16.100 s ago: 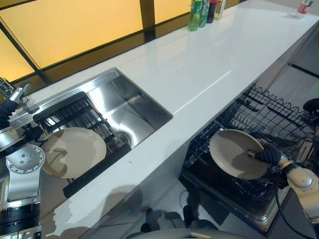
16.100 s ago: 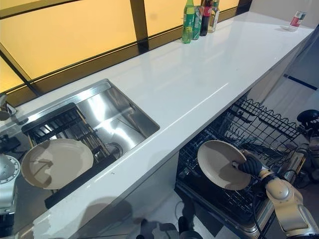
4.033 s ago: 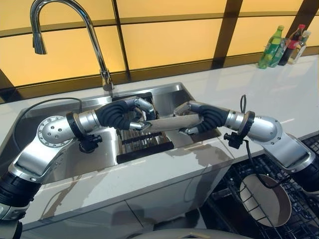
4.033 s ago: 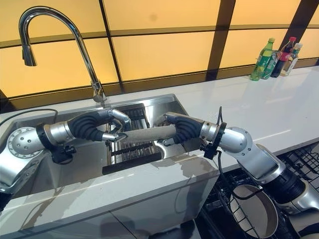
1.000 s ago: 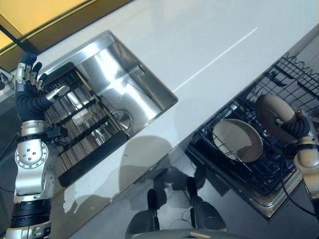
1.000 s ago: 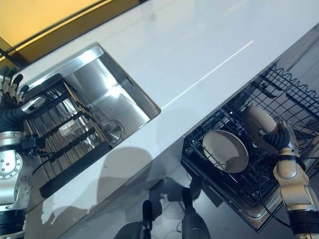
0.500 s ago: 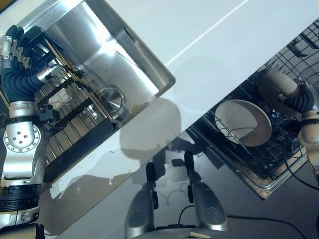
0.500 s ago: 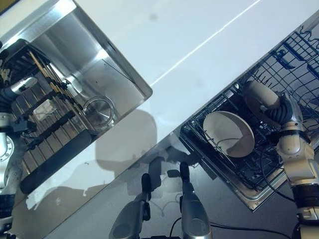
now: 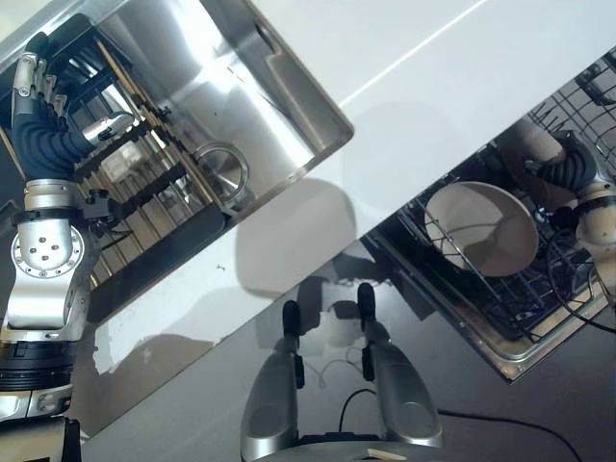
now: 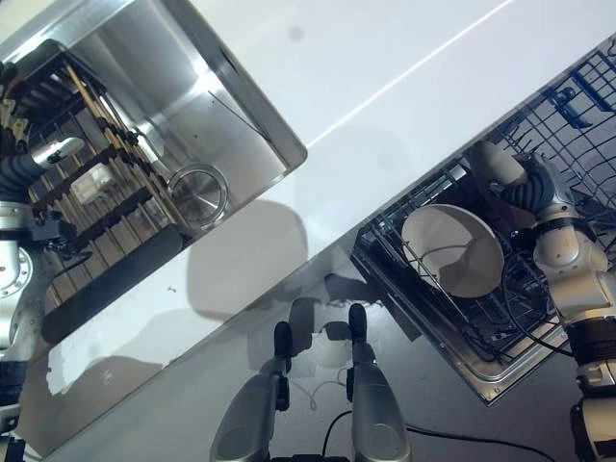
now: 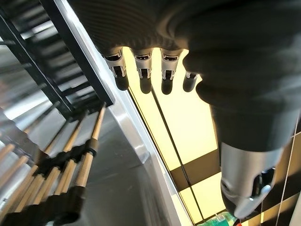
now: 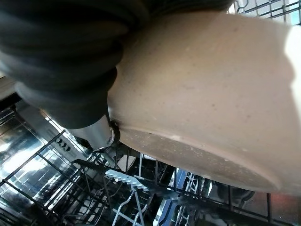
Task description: Pick up plates and place into dishwasher.
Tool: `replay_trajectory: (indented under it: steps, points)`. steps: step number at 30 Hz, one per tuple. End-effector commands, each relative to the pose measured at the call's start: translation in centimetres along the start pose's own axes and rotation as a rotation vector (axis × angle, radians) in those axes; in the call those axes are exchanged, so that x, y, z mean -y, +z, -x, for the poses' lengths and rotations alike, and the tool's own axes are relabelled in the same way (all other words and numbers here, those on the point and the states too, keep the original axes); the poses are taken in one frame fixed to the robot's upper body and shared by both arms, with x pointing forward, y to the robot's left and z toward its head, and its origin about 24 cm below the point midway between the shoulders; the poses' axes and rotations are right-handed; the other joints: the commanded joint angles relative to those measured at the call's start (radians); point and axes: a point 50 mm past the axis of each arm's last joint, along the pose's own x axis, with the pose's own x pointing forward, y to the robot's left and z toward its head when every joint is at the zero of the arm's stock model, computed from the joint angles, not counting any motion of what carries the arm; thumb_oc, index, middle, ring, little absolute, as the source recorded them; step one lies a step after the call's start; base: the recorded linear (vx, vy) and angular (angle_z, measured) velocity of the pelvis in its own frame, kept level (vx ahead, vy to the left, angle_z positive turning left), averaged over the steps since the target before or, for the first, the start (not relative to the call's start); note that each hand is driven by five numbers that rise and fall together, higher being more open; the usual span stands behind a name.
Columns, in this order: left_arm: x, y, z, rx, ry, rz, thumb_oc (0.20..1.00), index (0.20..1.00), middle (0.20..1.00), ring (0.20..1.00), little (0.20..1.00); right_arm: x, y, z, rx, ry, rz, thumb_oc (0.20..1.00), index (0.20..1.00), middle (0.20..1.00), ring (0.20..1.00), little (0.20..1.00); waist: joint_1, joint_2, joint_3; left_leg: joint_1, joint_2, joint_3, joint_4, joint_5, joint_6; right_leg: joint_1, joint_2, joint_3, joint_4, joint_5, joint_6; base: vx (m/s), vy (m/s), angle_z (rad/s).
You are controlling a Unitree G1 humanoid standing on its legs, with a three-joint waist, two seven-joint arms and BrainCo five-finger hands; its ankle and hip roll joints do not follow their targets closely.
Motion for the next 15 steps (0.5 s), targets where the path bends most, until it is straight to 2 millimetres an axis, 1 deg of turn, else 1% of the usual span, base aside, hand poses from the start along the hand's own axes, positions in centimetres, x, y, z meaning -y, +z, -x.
replay_trajectory:
  steps: [1,5,11,15]
  points:
    - [-0.3,2.4,-2.1,0.111,0.021,-0.012,1.000,1.000,1.000,1.000,1.000,-2.7,-5.2,1.3,-0.258,0.107,0.043,0.200,0.200,0.200,0.200,0.200,0.027,0.032,0.021,-0.114,-0.023,-0.061,0.004,0.092,0.031,-0.043,-0.004,-0.086,0.138,-0.119,0.004,-0.03,0.007,0.03]
    - [0.0,2.6,-2.4,0.116,0.015,0.002,1.000,1.000,1.000,1.000,1.000,-3.1,-5.5,1.2,-0.279,0.115,0.032,0.200,0.200,0.200,0.200,0.200,0.031,0.039,0.020,-0.122,-0.028,-0.059,0.009,0.093,0.032,-0.050,-0.007,-0.090,0.141,-0.117,0.005,-0.03,0.003,-0.04]
    - [0.0,2.5,-2.5,0.107,0.009,0.001,1.000,1.000,1.000,1.000,1.000,-3.3,-5.3,1.3,-0.260,0.088,0.033,0.200,0.200,0.200,0.200,0.200,0.031,0.029,0.013,-0.122,-0.028,-0.057,0.017,0.090,0.033,-0.045,-0.006,-0.091,0.137,-0.108,0.006,-0.01,-0.014,0.04]
    - [-0.3,2.0,-2.1,0.083,0.021,-0.002,1.000,1.000,1.000,1.000,1.000,-1.4,-2.6,0.5,-0.133,-0.037,-0.017,0.200,0.200,0.200,0.200,0.200,0.020,0.016,0.004,-0.114,-0.028,-0.057,0.028,0.084,0.036,-0.041,-0.001,-0.088,0.146,-0.106,0.007,0.01,-0.008,0.07]
